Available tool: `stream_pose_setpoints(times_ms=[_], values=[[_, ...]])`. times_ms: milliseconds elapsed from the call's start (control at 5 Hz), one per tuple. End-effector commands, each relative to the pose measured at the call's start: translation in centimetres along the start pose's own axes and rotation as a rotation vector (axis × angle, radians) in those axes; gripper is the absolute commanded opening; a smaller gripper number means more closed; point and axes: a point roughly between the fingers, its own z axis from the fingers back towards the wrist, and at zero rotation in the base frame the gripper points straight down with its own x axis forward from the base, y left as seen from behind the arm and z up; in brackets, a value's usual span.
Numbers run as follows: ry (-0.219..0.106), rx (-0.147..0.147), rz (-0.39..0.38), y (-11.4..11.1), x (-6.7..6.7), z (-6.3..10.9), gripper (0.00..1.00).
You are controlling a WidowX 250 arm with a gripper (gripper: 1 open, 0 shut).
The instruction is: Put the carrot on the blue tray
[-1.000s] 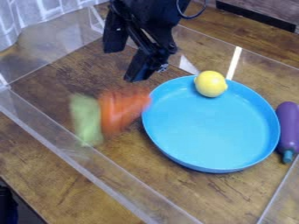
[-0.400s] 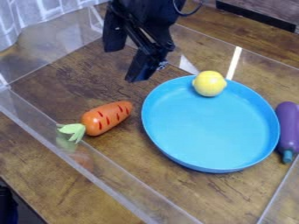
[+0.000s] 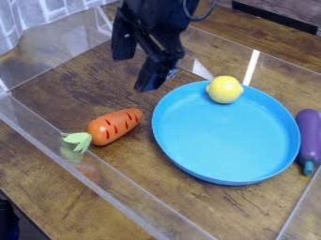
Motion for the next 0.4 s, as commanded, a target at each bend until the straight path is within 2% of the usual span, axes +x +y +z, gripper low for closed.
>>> stream_pose_setpoints(times_ms=[0, 200], values=[[-0.063, -0.01, -0.041, 0.5, 0.0, -1.5, 1.0], [-0.086, -0.016, -0.091, 0.3, 0.1, -3.9, 1.0]])
